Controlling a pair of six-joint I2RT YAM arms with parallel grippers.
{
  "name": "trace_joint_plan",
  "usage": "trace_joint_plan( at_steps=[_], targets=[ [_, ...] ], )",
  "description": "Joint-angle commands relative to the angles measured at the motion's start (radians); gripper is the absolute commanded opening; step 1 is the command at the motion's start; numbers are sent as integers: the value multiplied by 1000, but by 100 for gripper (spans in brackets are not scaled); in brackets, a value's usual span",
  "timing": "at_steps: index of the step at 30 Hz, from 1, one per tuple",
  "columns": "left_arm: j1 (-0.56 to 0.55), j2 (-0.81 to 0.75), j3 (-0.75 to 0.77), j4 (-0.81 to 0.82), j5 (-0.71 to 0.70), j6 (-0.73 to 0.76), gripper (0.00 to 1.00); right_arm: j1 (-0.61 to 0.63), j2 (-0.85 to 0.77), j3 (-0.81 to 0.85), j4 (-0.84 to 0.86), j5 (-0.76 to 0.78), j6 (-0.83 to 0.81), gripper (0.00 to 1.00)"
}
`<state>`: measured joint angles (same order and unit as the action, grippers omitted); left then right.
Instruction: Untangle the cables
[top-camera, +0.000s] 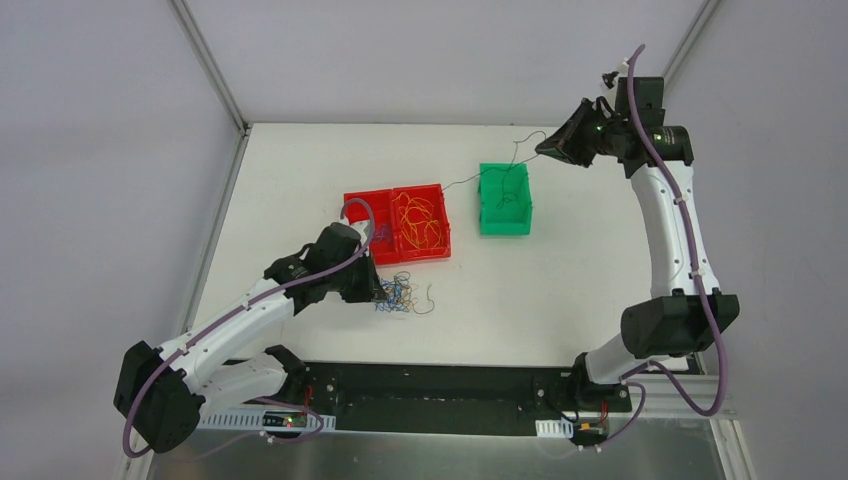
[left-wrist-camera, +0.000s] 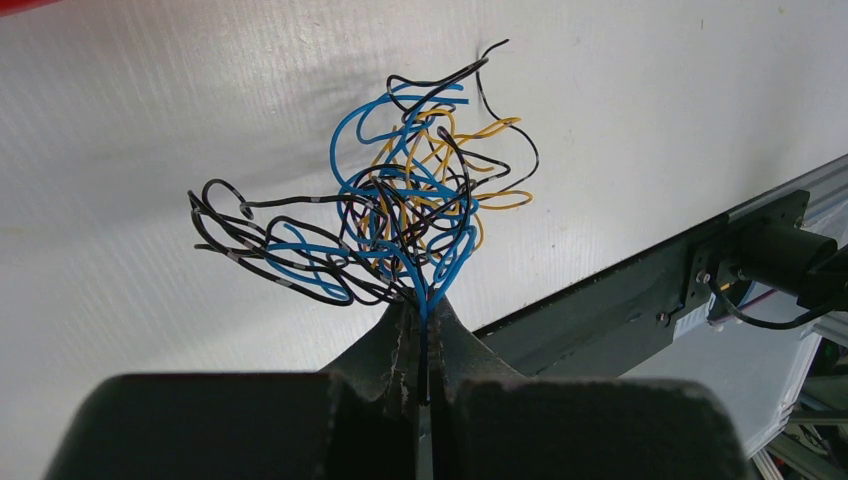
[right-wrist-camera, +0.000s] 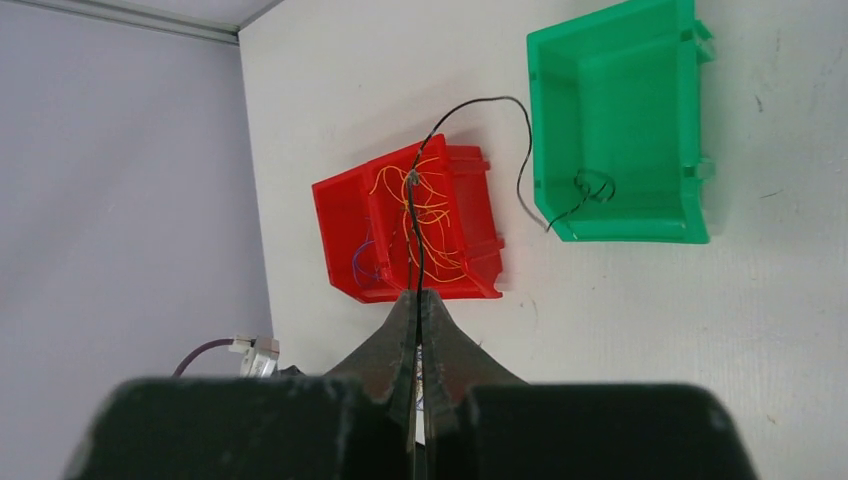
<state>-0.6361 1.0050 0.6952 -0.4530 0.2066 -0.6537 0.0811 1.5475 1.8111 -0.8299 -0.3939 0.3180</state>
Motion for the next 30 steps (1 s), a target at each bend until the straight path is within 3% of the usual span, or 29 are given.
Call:
trace_joint_plan(
  at_steps=[1, 16, 30],
  targets=[
    [-10, -18, 32, 7, 2, 6, 0, -51, 9, -48, 114, -166, 59, 0],
    [-10, -29, 34, -2, 0, 5, 0, -332, 177, -180, 173, -299, 72, 0],
    [-10, 14, 70, -8, 7, 6, 0, -385, 143, -214, 89, -128, -22, 0]
  ],
)
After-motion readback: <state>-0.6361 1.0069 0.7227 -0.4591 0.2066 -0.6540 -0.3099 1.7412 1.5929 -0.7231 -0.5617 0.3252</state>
